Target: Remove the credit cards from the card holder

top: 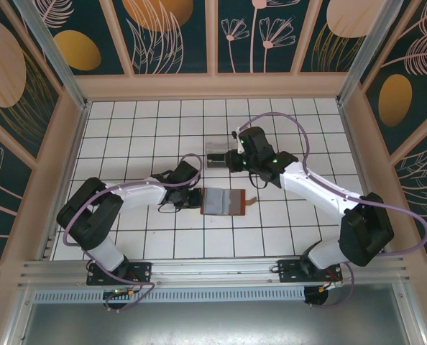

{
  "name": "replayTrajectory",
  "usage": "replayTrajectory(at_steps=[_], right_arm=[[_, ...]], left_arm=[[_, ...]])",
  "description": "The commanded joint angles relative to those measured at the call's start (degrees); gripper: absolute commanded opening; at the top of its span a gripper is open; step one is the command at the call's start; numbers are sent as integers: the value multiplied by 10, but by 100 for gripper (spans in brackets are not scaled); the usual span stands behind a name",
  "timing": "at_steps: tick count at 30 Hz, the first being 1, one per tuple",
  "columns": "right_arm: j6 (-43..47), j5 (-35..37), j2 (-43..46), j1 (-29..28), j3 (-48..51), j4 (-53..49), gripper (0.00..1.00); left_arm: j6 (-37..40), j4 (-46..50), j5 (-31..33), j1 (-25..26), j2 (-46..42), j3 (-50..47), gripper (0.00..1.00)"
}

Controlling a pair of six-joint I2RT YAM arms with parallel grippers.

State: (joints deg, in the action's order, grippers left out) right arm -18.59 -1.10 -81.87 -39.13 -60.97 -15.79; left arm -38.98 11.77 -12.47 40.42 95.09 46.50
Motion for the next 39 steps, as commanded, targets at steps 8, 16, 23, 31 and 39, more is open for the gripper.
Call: replayTrajectory(at_steps=[8,16,23,31,39], right_arm=[[-148,-91,-36,-32,15,-19,19],[-240,-197,-99,-61,54,90,24],[-247,-217,-174,-86,21,94,26],[-251,-205,-204,-91,11,74,27],[-251,-188,-218,-91,17,50,29]], left_arm=[[6,14,30,-4,-43,-9,15],[19,11,40,-54,-76,-33,16],[39,21,47,-78,-92,-43,16],[46,20,44,-79,-92,-45,16],[49,19,43,-79,-89,-44,16]])
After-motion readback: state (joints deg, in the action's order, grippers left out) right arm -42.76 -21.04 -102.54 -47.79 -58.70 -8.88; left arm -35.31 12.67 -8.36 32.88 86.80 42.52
